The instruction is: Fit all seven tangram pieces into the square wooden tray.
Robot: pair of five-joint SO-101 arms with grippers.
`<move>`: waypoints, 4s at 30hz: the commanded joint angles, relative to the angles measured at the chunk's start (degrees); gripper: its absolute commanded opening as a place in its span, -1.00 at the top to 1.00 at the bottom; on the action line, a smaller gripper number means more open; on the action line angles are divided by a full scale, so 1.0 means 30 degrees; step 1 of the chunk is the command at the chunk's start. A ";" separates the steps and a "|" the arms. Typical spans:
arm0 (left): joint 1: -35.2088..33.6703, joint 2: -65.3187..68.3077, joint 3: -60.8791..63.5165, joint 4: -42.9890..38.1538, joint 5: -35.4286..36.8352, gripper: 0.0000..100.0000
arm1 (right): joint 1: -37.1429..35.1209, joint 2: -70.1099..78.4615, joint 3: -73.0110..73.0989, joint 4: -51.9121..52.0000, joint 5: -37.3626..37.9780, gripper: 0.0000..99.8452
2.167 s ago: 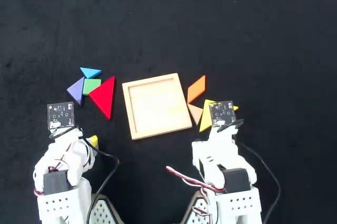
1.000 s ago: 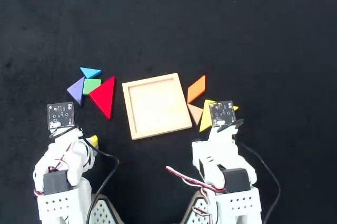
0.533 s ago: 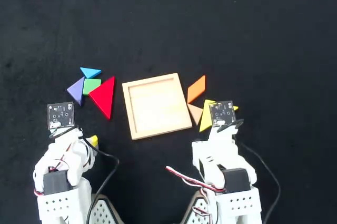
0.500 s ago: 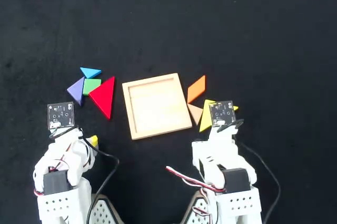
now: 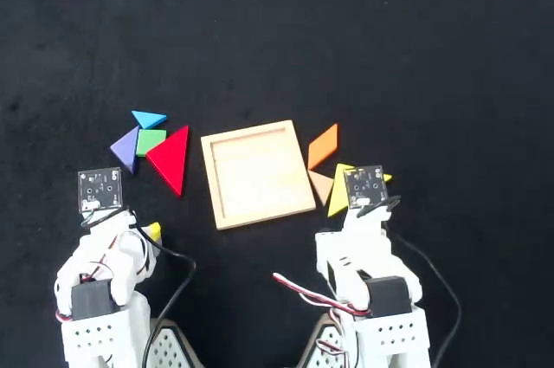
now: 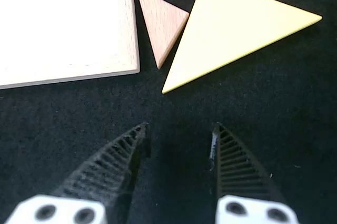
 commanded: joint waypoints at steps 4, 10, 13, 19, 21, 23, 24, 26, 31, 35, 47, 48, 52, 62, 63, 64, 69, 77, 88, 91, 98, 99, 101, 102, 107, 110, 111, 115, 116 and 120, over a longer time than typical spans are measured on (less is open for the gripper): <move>-0.0073 -0.0147 0.0366 0.0088 0.0117 0.56 | 0.0205 -0.1626 -0.0073 0.0088 0.0000 0.62; -0.0073 -0.0147 0.0366 0.0088 0.0117 0.56 | -0.0029 -0.1626 -0.0073 0.0000 -0.0147 0.61; -0.0073 -0.0147 0.0366 0.0088 0.0117 0.56 | -0.0586 -0.1626 -0.0073 0.0088 -0.0059 0.61; -0.0073 -0.0147 0.0366 0.0088 0.0117 0.56 | -0.0674 -0.1626 -0.0073 0.0088 0.0000 0.61; -0.0073 -0.0147 0.0366 0.0088 0.0117 0.56 | -0.0674 -0.1626 -0.0073 0.0088 0.0000 0.61; -0.0073 -0.0147 0.0366 0.0088 0.0117 0.56 | -0.0703 -0.1626 -0.0073 0.0088 -0.0059 0.61; -0.0073 -0.0147 0.0366 0.0088 0.0117 0.56 | -0.0703 -0.1626 -0.0073 0.0088 0.0000 0.61; -0.0073 -0.0147 0.0366 0.0088 0.0117 0.56 | -0.0703 -0.1626 -0.0073 0.0088 0.0000 0.61; -0.0190 -0.0147 0.0366 0.0088 0.0059 0.56 | -0.0733 -0.1626 -0.0073 0.0088 0.0000 0.61; -0.0073 -0.0147 0.0366 0.0088 0.0029 0.56 | -0.0733 -0.1626 -0.0073 0.0088 0.0000 0.62; -0.0044 -0.0147 0.0366 -0.1260 0.0029 0.55 | -0.0733 -0.1626 -0.0073 -0.0059 -0.0117 0.61; -0.0044 -0.0147 0.0366 -0.1260 0.0029 0.55 | -0.0733 -0.1626 -0.0073 -0.0205 -0.0147 0.61; -0.0220 -0.0147 0.0366 -0.1172 0.0029 0.56 | -0.0733 -0.1626 -0.0073 -0.1553 0.0000 0.61; -0.0601 -0.0176 -0.2476 -0.5451 0.0381 0.56 | -0.0645 -0.1626 -0.0103 -0.9260 0.0117 0.61; -0.0073 -0.0176 -0.2476 -0.5714 0.0498 0.55 | -0.0645 -0.1626 -0.0103 -0.9700 0.0557 0.61; 0.0454 -0.0176 -0.2418 -0.5949 0.0557 0.55 | -0.0645 -0.1626 -0.0103 -0.9993 0.1260 0.61; 0.2095 -0.0176 -0.0952 -0.6330 0.0586 0.55 | 0.0850 -0.1626 -0.0366 -1.1634 0.4806 0.61; 0.1421 -0.0176 -0.1832 -0.9524 0.0586 0.56 | 0.5451 -0.1568 -0.4586 -1.1341 0.4513 0.62; 0.5700 -0.0088 -0.9538 -0.5275 0.2432 0.56 | 0.2901 -0.1451 -1.0242 -0.4982 0.5216 0.62; 0.5700 -0.0088 -1.0125 -0.5333 0.1201 0.55 | 0.2901 -0.1451 -1.1414 -0.4806 0.5216 0.62; 0.5875 0.5392 -1.1912 -0.6095 0.0498 0.55 | 0.1055 0.0659 -1.3670 -0.4747 0.4864 0.62; 0.5875 0.6828 -1.2293 -0.6095 0.0879 0.55 | 0.0586 0.1597 -1.3905 -0.4894 0.4396 0.62; 0.5875 0.9758 -1.3114 -0.6183 0.1729 0.55 | -0.0147 0.3648 -1.4432 -0.5509 0.3692 0.62; 0.5729 1.1194 -1.3758 -0.6212 0.1758 0.55 | -0.0381 0.4762 -1.4696 -0.6007 0.3575 0.62; 0.4176 1.8256 -1.8154 -0.6066 0.1495 0.56 | -0.0557 1.0447 -1.5516 -0.9201 0.3487 0.62; 0.3883 2.2388 -2.0733 -0.4894 0.1348 0.55 | -0.0586 1.4139 -1.5018 -1.0549 0.3487 0.62; 0.3883 2.3619 -2.1641 -0.4190 0.1348 0.55 | -0.0615 1.5311 -1.4696 -1.1077 0.3487 0.62; 0.3912 2.7751 -2.5070 -0.1612 0.1319 0.55 | -0.0615 1.9326 -1.2791 -1.4330 0.3487 0.62; 0.3912 2.8659 -2.5861 -0.1084 0.0967 0.53 | -0.0615 2.0088 -1.2205 -1.5531 0.3487 0.62; 0.3912 3.1736 -2.8059 0.0908 -0.0850 0.41 | -0.0615 2.2227 -1.0359 -1.9663 0.3487 0.62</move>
